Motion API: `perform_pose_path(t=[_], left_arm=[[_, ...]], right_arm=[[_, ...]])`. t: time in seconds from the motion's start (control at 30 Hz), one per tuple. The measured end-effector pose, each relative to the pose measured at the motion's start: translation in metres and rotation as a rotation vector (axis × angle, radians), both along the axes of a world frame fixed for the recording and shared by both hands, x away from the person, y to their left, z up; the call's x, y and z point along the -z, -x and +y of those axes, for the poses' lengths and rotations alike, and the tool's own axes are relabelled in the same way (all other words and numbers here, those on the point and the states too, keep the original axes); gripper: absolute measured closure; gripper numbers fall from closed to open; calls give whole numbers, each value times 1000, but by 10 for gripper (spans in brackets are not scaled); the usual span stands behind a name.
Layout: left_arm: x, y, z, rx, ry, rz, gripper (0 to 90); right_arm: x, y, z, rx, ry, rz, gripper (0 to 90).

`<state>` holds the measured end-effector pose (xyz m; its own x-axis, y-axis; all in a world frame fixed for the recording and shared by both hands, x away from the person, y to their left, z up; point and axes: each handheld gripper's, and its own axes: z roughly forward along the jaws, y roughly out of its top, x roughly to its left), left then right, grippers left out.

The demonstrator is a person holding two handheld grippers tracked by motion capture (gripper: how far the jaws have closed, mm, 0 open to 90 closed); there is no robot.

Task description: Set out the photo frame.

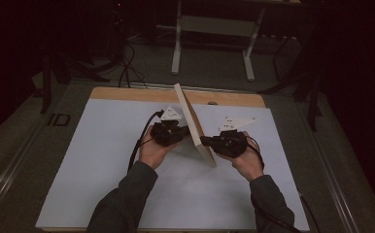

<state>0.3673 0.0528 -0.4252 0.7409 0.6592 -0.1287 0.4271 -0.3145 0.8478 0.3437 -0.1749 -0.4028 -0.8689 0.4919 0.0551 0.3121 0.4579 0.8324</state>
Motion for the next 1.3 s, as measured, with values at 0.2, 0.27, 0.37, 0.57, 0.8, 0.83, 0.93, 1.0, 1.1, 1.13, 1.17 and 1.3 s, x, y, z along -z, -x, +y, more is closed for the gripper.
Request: perform_pose_path(t=[0.2,0.27,0.37,0.57,0.8,0.83,0.93,1.0,1.1,1.13,1.17,1.3], left_arm=[[2,6,0,4,16,-4,900],[2,8,0,8,16,-8,900],[2,9,0,11,13,-10,900],[1,6,3,11,23,5,900],[1,1,7,29,20,15,900],[1,1,7,29,18,14,900],[0,-1,9,27,21,15,900],[1,-2,10,24,25,17,900],[1,-4,11,25,28,22,900],[1,-4,12,26,28,22,900],[1,-5,13,28,29,25,900],[2,-7,15,34,41,37,900]], right_arm=[[0,1,1,-11,8,-2,899],[-1,1,2,-11,8,-1,900],[0,2,2,-12,6,-1,900],[-2,3,5,-31,2,2,900],[-1,3,8,-36,-4,2,900],[-1,3,10,-36,-4,3,900],[-2,3,12,-41,-3,5,900],[-3,2,14,-45,1,1,900],[-3,2,17,-52,-2,1,900],[-3,2,18,-55,-1,3,900],[-3,2,19,-56,-2,3,900],[-3,2,23,-66,-3,2,900]])
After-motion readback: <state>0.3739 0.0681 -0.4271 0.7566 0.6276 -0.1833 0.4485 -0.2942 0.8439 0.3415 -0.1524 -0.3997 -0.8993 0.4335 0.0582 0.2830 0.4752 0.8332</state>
